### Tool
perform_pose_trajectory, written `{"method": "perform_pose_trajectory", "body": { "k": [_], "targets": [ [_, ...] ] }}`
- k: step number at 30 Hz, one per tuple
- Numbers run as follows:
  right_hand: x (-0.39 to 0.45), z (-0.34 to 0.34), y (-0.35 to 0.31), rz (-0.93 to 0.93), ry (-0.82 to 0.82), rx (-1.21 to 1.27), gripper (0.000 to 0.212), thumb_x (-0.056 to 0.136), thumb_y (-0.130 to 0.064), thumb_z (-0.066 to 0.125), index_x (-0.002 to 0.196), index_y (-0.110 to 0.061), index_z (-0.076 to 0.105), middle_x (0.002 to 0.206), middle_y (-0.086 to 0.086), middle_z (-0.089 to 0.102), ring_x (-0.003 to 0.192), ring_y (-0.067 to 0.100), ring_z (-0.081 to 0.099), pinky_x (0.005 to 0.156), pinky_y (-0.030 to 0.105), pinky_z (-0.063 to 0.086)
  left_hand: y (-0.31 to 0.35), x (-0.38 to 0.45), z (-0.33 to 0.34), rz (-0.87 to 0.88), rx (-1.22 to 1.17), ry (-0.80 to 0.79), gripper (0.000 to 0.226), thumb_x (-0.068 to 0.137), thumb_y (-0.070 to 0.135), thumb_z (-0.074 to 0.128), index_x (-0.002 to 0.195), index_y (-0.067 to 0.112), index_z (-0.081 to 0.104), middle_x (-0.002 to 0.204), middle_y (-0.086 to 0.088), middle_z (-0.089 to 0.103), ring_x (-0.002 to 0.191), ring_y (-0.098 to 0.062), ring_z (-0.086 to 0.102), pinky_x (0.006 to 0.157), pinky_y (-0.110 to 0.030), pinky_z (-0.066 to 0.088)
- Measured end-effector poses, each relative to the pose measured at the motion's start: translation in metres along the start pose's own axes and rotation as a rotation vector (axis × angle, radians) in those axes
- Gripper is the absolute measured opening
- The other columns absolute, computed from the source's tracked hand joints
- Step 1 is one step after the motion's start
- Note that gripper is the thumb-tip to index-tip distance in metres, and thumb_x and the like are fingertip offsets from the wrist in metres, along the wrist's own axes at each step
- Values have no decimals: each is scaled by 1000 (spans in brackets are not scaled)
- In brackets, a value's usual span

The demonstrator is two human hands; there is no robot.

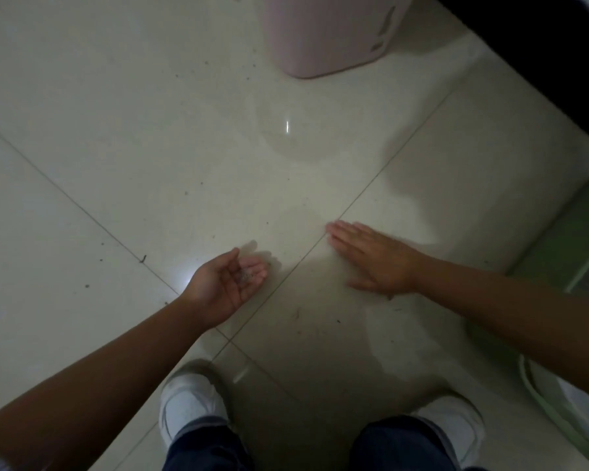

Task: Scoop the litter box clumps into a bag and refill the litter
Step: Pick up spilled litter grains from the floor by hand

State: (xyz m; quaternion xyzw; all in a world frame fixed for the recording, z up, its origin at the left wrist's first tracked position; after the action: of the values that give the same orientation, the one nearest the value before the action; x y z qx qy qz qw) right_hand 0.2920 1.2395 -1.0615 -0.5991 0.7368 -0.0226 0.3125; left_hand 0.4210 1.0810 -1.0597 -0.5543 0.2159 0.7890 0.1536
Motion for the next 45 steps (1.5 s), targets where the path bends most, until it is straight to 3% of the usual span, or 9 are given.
{"method": "perform_pose_trajectory", "body": {
  "k": [2, 6, 13, 18, 22, 29, 32, 36, 45],
  "targets": [
    [-11, 0, -3, -93, -35, -55, 68, 96, -53, 7, 130, 0, 34, 132, 26, 52, 124, 36, 50, 107, 35, 35, 2, 4, 0, -4, -36, -27, 65, 98, 25, 34, 50, 1, 70, 55, -8, 68, 51, -15, 68, 50, -19, 55],
    [42, -47, 24, -40, 171, -150, 63, 99, -46, 15, 128, 5, 37, 126, 34, 52, 125, 39, 33, 118, 28, 4, 8, 10, -5, 10, -63, -48, 66, 98, 25, 31, 51, 2, 71, 59, -6, 70, 51, -13, 68, 51, -18, 55],
    [130, -58, 2, 7, -49, -188, 100, 74, -69, 3, 147, 0, 7, 156, 18, 2, 146, 27, -2, 116, 30, -4, 2, 4, -30, 22, 8, 37, 68, 98, 26, 33, 45, 7, 70, 52, -2, 66, 47, -12, 66, 46, -16, 53],
    [89, -11, -39, -406, -47, -360, 87, 94, -54, -3, 125, 4, 54, 131, 22, 55, 122, 32, 53, 108, 35, 33, -8, 8, -27, -3, 43, 17, 65, 98, 24, 35, 45, 11, 71, 51, -1, 65, 45, -12, 65, 49, -18, 54],
    [31, 8, -18, -436, -197, -375, 76, 96, -49, 2, 124, 3, 50, 129, 19, 58, 118, 31, 57, 106, 33, 24, -10, 15, -7, -3, 88, -34, 65, 98, 24, 35, 45, 10, 71, 51, -1, 66, 46, -10, 65, 50, -17, 54],
    [-2, -14, -4, -246, 27, -252, 61, 98, -47, 12, 126, 0, 38, 128, 22, 57, 125, 29, 38, 113, 28, 12, -6, 10, -5, 101, 78, 72, 38, 98, 25, 35, 69, 6, 51, 40, 1, 56, 35, -7, 55, 40, -12, 47],
    [38, -16, -53, -229, 174, -281, 66, 90, -50, 25, 123, 0, 53, 127, 20, 58, 120, 33, 55, 106, 36, 38, 1, 1, -32, 155, 83, 204, 41, 98, 26, 36, 64, 8, 46, 35, 3, 51, 30, -6, 50, 35, -10, 40],
    [80, -3, -110, -129, 72, -250, 71, 94, -51, 27, 145, -3, 24, 155, 15, 15, 145, 26, 14, 117, 32, 5, -3, -10, -59, 158, 114, 290, 42, 98, 28, 37, 63, 8, 47, 34, 2, 52, 28, -5, 49, 33, -9, 39],
    [-20, 32, -29, 372, -31, -244, 76, 93, -55, 6, 124, 2, 46, 128, 21, 57, 118, 35, 57, 104, 38, 22, -15, 0, -19, 89, 214, 94, 41, 98, 27, 37, 64, 7, 49, 37, 2, 56, 32, -6, 54, 36, -11, 44]
  ]
}}
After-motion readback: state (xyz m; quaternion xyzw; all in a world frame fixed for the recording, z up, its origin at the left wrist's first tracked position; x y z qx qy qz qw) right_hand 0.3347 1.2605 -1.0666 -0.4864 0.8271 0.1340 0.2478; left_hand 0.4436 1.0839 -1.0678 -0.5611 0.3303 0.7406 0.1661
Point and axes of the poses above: each hand's wrist, its own x-axis towards the middle knuckle, its own z-axis out of the palm, y = z × x, the point moved 7 cm from there along x, towards the middle knuckle
